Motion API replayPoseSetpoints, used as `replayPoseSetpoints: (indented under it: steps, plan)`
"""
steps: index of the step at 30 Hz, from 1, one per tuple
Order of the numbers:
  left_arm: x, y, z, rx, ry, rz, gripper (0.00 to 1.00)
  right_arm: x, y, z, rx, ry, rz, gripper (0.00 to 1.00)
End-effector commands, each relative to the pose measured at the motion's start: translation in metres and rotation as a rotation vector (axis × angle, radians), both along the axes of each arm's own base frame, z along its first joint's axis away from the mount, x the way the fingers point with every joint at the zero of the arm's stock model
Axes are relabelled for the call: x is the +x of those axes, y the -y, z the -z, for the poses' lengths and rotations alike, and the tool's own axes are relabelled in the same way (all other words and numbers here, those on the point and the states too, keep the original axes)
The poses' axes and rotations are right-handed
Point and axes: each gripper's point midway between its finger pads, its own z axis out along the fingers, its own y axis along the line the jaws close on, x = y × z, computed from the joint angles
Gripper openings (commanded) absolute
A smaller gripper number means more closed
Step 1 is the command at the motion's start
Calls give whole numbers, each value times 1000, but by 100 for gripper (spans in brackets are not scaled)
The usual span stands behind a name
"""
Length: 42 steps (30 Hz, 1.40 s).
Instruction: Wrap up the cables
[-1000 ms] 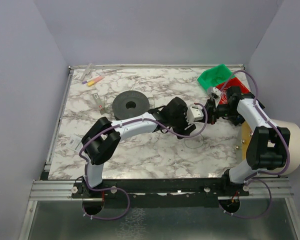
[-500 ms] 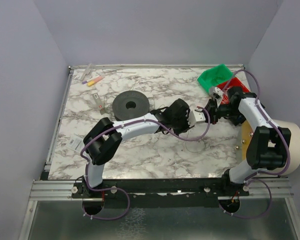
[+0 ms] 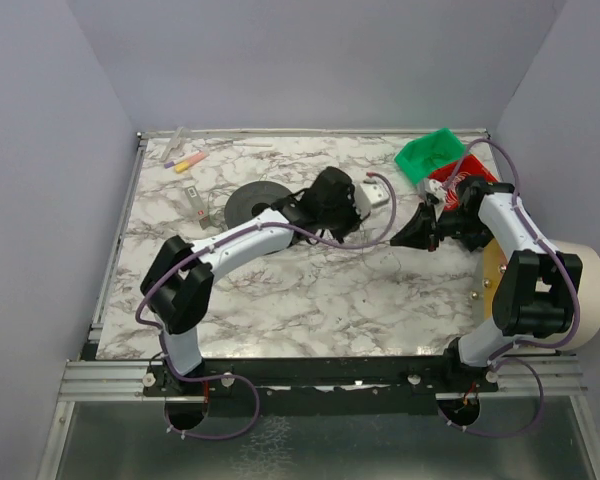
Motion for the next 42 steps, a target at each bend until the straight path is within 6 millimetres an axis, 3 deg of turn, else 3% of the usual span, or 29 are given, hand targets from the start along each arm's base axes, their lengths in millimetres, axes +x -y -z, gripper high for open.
replayPoseSetpoints:
  steps: [1,4,6,10,13,22,26,31,36,42]
  plan:
    - [57,-27,-82,-235,20,-220,0,-11,4,12,-45,3,-34,0]
    - [81,-46,-107,-365,2,-349,0,-22,-3,15,-60,4,-94,0]
    - [88,-51,-112,-408,-22,-403,0,-31,-11,19,-72,1,-139,0]
    - [81,-43,-106,-463,-145,-397,0,-34,-27,20,-87,24,-174,1]
    - [73,-38,-109,-503,-231,-353,0,-22,-29,28,-157,68,-138,1]
    - [70,-55,-137,-603,-371,-282,0,43,8,46,-410,248,226,1]
    - [69,-62,-148,-644,-409,-275,0,57,23,58,-490,237,316,1]
    - [62,-67,-155,-660,-453,-256,0,79,44,57,-568,267,465,1]
    - [53,-67,-154,-660,-521,-232,0,91,58,60,-623,274,547,0]
    - [42,-61,-151,-688,-622,-185,0,91,49,60,-588,257,511,1]
